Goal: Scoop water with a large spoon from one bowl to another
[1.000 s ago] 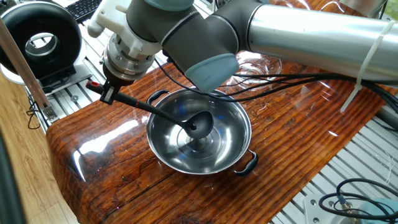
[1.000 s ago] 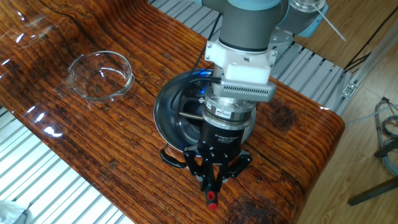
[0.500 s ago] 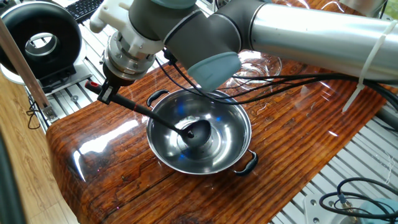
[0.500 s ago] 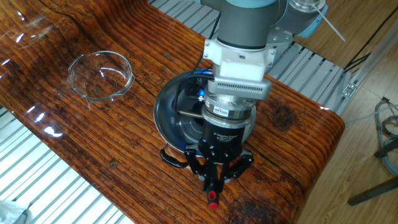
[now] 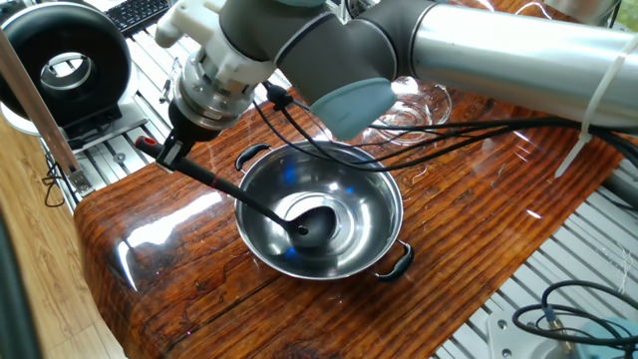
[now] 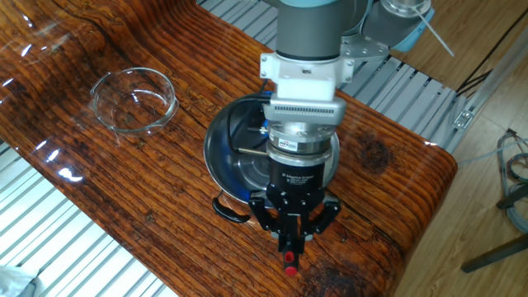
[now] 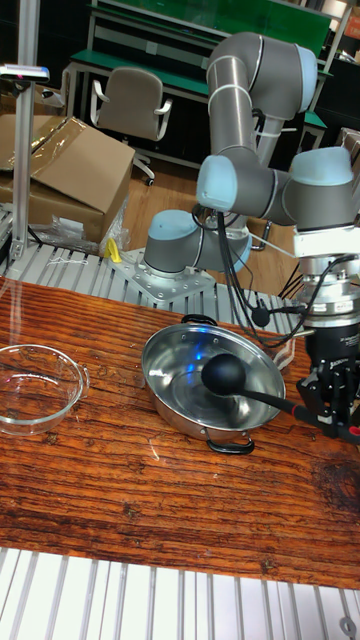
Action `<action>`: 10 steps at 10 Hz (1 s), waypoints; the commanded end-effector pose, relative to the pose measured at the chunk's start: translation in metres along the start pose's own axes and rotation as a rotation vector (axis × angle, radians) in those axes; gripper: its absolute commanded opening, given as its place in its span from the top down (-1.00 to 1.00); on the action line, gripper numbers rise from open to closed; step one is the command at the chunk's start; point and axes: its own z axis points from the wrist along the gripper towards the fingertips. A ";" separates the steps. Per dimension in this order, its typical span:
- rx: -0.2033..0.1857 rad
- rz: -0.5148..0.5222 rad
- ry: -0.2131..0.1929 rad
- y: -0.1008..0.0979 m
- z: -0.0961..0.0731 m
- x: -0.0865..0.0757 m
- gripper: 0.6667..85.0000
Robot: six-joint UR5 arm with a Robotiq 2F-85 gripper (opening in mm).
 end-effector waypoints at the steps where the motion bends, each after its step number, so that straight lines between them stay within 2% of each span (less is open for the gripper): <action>1: -0.044 0.003 -0.021 -0.003 0.000 0.008 0.99; 7: -0.057 0.002 -0.034 -0.001 -0.002 0.005 0.99; 10: -0.048 -0.008 -0.032 -0.003 -0.004 0.004 0.99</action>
